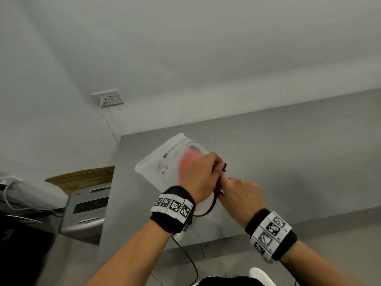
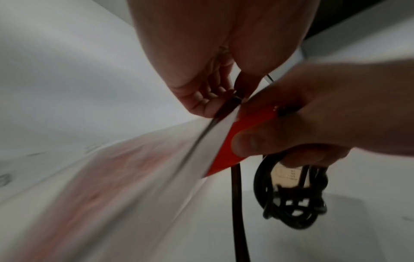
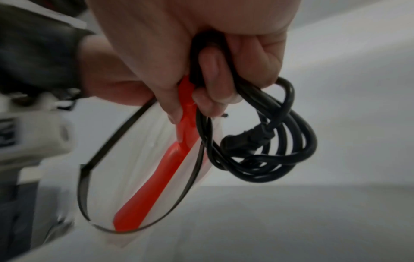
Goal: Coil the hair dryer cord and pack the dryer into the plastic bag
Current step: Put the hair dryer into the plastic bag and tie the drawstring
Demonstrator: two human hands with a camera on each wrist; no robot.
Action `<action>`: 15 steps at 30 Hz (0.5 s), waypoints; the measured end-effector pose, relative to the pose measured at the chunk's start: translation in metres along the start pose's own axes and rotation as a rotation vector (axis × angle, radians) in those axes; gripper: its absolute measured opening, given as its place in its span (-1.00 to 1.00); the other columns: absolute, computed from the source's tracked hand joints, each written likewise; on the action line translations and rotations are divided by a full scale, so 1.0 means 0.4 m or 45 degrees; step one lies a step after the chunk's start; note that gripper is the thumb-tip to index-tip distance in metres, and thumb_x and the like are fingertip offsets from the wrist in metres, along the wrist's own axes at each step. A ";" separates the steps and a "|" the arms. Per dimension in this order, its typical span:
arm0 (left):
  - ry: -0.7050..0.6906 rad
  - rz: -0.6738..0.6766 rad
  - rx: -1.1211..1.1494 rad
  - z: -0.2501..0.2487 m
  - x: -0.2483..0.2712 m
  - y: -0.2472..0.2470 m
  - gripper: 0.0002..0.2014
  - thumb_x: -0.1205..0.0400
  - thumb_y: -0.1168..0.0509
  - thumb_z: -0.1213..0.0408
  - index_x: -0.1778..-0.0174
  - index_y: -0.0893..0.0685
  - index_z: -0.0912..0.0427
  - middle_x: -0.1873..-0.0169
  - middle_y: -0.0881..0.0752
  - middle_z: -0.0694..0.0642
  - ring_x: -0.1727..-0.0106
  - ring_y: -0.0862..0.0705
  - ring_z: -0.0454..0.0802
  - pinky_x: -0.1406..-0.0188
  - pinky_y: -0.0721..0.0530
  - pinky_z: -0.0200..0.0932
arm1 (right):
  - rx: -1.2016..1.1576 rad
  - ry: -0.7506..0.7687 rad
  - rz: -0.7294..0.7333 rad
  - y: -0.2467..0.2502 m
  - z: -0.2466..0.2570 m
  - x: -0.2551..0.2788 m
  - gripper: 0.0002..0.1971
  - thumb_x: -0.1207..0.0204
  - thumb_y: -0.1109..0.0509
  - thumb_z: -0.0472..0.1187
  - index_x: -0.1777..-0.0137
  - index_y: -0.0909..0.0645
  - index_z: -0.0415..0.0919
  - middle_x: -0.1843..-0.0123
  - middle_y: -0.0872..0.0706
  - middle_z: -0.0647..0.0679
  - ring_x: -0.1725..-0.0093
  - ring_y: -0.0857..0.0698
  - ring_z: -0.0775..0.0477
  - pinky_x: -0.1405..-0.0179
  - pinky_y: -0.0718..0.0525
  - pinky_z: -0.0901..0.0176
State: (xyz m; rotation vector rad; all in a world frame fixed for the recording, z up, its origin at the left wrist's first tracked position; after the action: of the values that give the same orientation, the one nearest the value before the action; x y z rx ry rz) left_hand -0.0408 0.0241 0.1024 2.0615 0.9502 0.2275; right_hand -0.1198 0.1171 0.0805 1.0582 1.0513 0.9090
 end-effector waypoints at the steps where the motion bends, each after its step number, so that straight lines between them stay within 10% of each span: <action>1: -0.011 0.006 0.018 0.000 0.010 -0.004 -0.84 -0.77 -0.24 0.11 -0.16 -0.62 0.07 0.07 -0.70 -0.05 0.08 -0.67 -0.11 0.01 -0.69 -0.12 | -0.111 -0.088 0.039 0.001 -0.018 -0.013 -0.65 -0.68 -0.19 0.17 -0.27 -0.51 -0.04 0.33 -0.76 -0.03 0.46 -0.70 -0.18 0.52 -0.47 0.11; 5: 0.051 0.056 -0.291 0.085 0.063 -0.016 -0.52 -0.65 -0.34 -0.10 -0.42 -0.47 -0.01 -0.13 -0.57 -0.10 -0.05 -0.61 -0.10 -0.02 -0.61 -0.16 | -0.590 -0.435 0.089 -0.001 -0.105 -0.046 -0.74 -0.57 -0.29 0.22 -0.01 -0.57 0.06 0.26 -0.77 0.05 0.24 -0.74 -0.16 0.26 -0.67 0.01; 10: 0.210 -0.065 -0.408 0.201 0.107 -0.007 -0.86 -0.66 -0.32 0.35 -0.12 -0.58 0.18 -0.03 -0.67 0.14 -0.01 -0.67 0.17 0.11 -0.55 -0.07 | -1.295 -0.761 0.136 -0.028 -0.149 -0.049 -0.76 -0.55 -0.46 0.04 0.12 -0.70 -0.14 0.41 -0.64 0.03 0.50 -0.56 0.00 0.52 -0.47 0.20; 15: 0.241 -0.007 -0.236 0.181 0.150 -0.072 -0.95 -0.75 -0.20 0.28 0.00 -0.49 0.17 0.13 -0.65 0.13 0.19 -0.65 0.20 0.22 -0.62 0.08 | -2.096 -1.087 0.178 -0.082 -0.149 -0.053 -0.83 -0.67 -0.35 -0.18 0.04 -0.75 -0.21 0.50 -0.42 0.00 0.66 -0.21 0.13 0.69 -0.06 0.41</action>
State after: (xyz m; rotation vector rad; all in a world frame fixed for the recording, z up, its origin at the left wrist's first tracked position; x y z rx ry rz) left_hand 0.0189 0.0320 0.0248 1.8906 1.0078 0.4965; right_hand -0.1798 0.1025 0.0453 -0.0073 -0.5699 0.9108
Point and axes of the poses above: each hand's wrist, its own x-axis away from the middle knuckle, its own y-axis out of the back of the hand, z = x × y, the point moved 5 cm from there along -x, towards the middle knuckle
